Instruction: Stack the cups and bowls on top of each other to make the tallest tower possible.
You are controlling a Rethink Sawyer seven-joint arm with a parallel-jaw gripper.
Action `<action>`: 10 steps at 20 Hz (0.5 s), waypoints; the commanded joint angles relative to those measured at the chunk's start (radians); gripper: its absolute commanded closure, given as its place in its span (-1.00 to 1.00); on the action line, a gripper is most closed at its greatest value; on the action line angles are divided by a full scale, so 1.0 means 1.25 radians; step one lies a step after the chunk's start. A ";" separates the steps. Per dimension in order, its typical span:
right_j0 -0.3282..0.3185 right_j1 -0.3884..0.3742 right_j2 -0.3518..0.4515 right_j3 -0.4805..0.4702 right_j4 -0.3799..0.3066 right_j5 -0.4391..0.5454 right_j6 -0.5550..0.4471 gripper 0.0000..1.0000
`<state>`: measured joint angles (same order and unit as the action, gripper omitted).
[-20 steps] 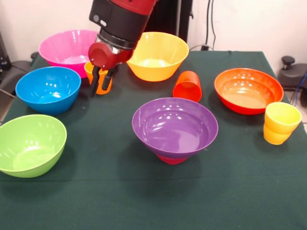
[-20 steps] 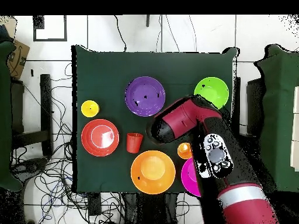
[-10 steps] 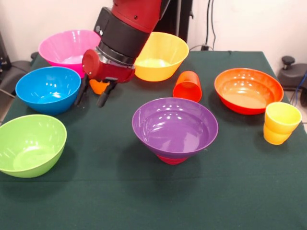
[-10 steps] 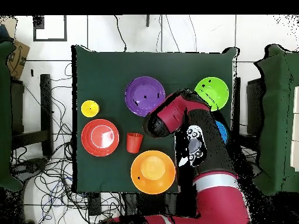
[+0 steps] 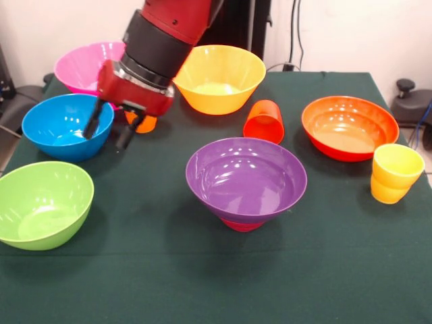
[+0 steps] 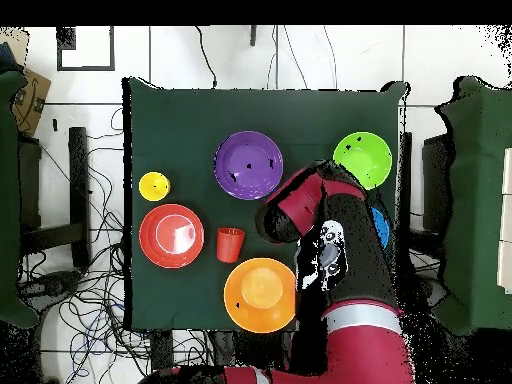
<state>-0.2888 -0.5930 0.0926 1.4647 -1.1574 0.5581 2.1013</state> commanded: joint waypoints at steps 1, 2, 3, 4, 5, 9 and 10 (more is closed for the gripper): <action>-0.002 -0.013 -0.041 0.002 0.022 -0.028 0.105 -1.00; 0.003 -0.016 -0.050 -0.004 0.022 -0.019 0.105 -1.00; 0.008 -0.019 -0.058 -0.009 0.022 -0.011 0.105 -1.00; 0.013 -0.025 -0.066 -0.007 0.025 -0.005 0.104 -1.00; 0.015 -0.027 -0.072 -0.009 0.029 -0.002 0.105 -1.00; -0.011 -0.031 -0.056 0.012 0.079 0.014 0.030 -1.00; -0.023 -0.028 -0.046 0.018 0.100 0.032 0.000 -1.00</action>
<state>-0.3009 -0.6193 -0.0135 1.4649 -1.1182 0.5566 2.1118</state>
